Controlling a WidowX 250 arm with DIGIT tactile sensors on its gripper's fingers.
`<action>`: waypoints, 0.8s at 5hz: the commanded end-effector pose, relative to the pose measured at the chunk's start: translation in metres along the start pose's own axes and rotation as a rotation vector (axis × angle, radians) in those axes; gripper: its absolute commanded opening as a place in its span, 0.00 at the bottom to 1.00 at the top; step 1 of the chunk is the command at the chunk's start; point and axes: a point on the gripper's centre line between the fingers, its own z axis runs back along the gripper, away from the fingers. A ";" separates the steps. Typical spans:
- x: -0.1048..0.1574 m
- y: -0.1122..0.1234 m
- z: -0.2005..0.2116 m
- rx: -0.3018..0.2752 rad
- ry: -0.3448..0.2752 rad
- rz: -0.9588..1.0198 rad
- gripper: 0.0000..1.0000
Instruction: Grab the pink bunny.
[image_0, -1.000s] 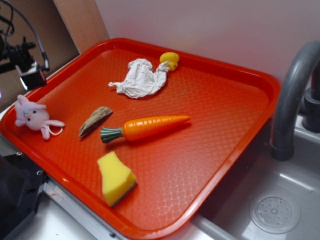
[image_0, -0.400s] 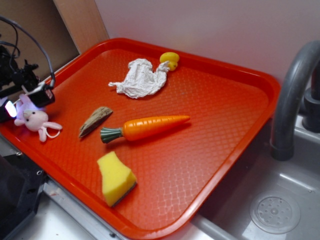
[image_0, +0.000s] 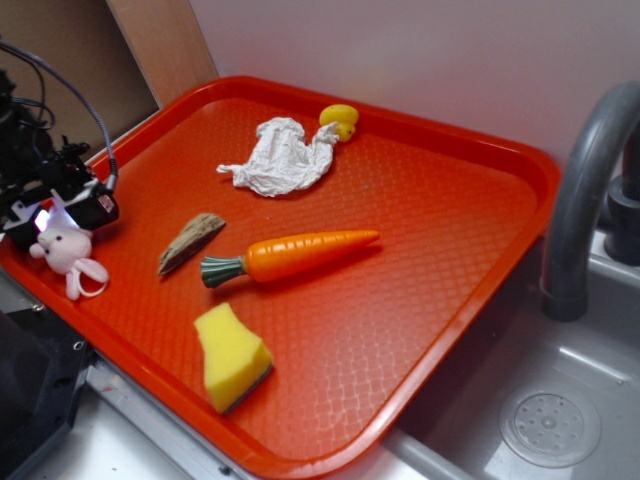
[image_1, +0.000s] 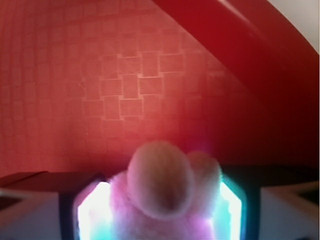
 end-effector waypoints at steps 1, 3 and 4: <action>0.007 -0.049 0.054 0.186 -0.142 -0.371 0.00; -0.012 -0.135 0.098 0.159 -0.142 -0.755 0.00; -0.033 -0.172 0.130 0.163 -0.158 -0.936 0.00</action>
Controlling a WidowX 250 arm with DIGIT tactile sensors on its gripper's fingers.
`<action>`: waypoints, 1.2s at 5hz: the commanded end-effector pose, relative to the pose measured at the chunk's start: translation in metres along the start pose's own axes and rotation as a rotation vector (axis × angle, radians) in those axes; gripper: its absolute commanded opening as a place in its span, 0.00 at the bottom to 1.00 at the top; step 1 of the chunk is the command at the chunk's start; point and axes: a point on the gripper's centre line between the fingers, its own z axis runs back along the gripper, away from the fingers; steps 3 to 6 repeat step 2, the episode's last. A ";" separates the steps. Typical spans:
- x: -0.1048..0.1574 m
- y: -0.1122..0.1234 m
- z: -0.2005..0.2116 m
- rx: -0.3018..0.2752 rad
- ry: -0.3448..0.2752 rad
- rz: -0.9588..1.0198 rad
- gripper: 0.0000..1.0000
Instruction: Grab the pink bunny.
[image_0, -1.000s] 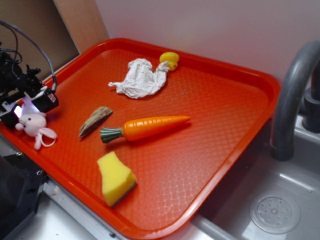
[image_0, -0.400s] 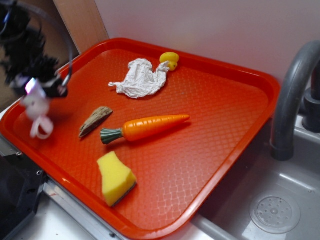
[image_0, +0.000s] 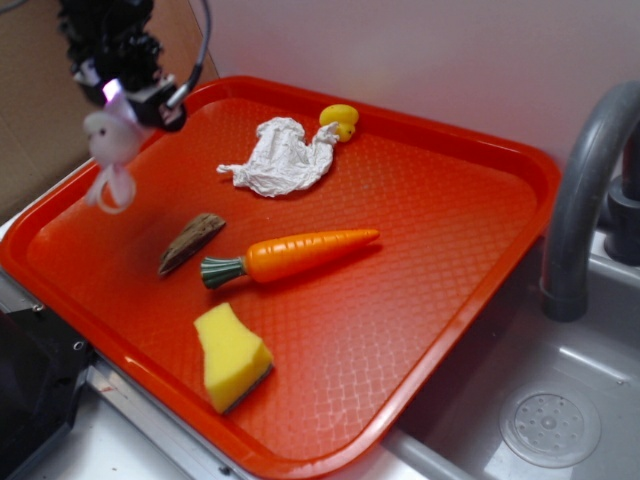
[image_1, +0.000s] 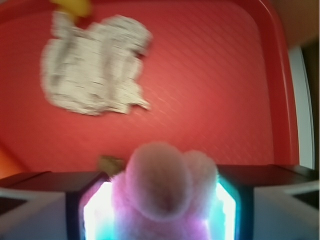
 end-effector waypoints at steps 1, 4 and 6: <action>0.014 -0.041 0.073 0.005 -0.132 -0.230 0.00; 0.022 -0.041 0.103 0.005 -0.198 -0.221 0.00; 0.022 -0.041 0.103 0.005 -0.198 -0.221 0.00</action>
